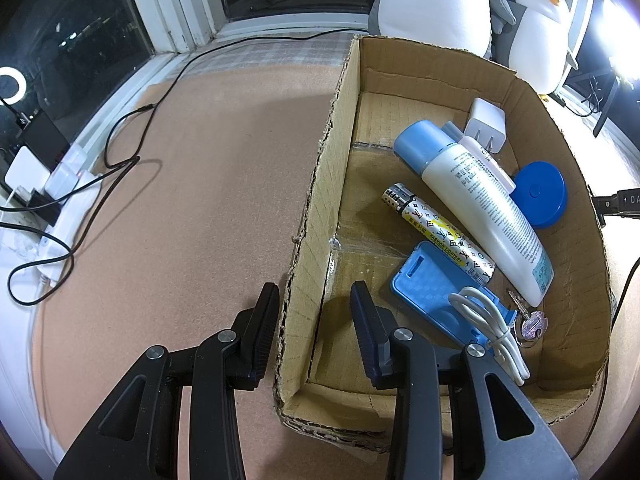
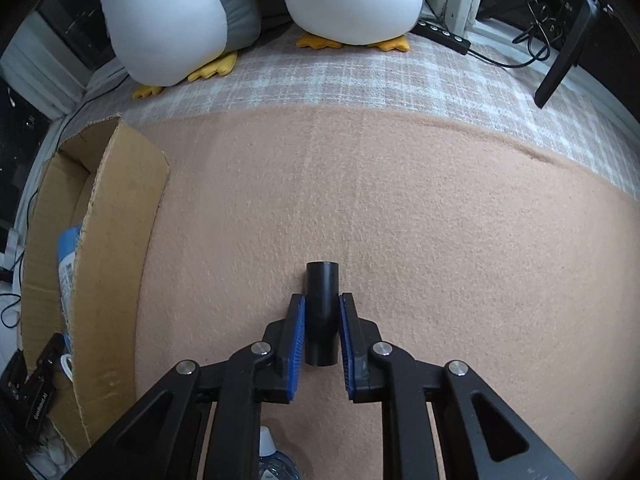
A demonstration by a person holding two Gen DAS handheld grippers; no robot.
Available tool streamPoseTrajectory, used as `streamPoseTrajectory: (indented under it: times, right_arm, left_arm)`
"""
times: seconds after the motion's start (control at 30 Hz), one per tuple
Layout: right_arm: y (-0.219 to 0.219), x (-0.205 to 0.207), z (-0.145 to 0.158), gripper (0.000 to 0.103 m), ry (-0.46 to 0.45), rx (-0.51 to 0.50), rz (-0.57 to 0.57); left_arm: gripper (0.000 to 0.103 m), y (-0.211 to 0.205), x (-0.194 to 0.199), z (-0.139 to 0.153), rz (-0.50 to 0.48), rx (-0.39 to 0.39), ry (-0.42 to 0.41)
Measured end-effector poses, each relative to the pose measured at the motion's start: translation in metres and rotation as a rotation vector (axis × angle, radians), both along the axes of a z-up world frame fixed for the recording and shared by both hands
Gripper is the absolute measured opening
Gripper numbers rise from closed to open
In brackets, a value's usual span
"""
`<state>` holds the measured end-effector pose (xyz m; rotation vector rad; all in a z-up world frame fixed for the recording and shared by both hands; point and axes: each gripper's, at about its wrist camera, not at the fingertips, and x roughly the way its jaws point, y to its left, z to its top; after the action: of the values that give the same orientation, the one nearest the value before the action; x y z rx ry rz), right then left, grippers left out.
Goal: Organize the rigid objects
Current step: 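Carry the black cylinder into the box and release it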
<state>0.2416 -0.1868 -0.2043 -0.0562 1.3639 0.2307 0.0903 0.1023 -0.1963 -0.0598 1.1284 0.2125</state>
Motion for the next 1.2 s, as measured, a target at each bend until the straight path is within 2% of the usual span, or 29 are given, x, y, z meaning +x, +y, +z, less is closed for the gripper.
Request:
streamPoseTrajectory:
  times: [0.27, 0.6, 0.77, 1.2]
  right_arm:
    - [0.002, -0.01, 0.008, 0.015, -0.024, 0.039, 0.029]
    - [0.043, -0.027, 0.069, 0.015, -0.188, 0.102, 0.142]
    - [0.082, -0.027, 0.087, 0.015, -0.22, 0.147, 0.203]
    - [0.132, -0.035, 0.084, 0.015, -0.224, 0.176, 0.3]
  left_arm:
    - [0.036, 0.0, 0.0, 0.0, 0.0, 0.0, 0.0]
    - [0.036, 0.0, 0.0, 0.0, -0.001, 0.001, 0.0]
    - [0.036, 0.0, 0.0, 0.0, -0.001, 0.002, 0.0]
    - [0.036, 0.0, 0.0, 0.0, 0.0, 0.001, -0.001]
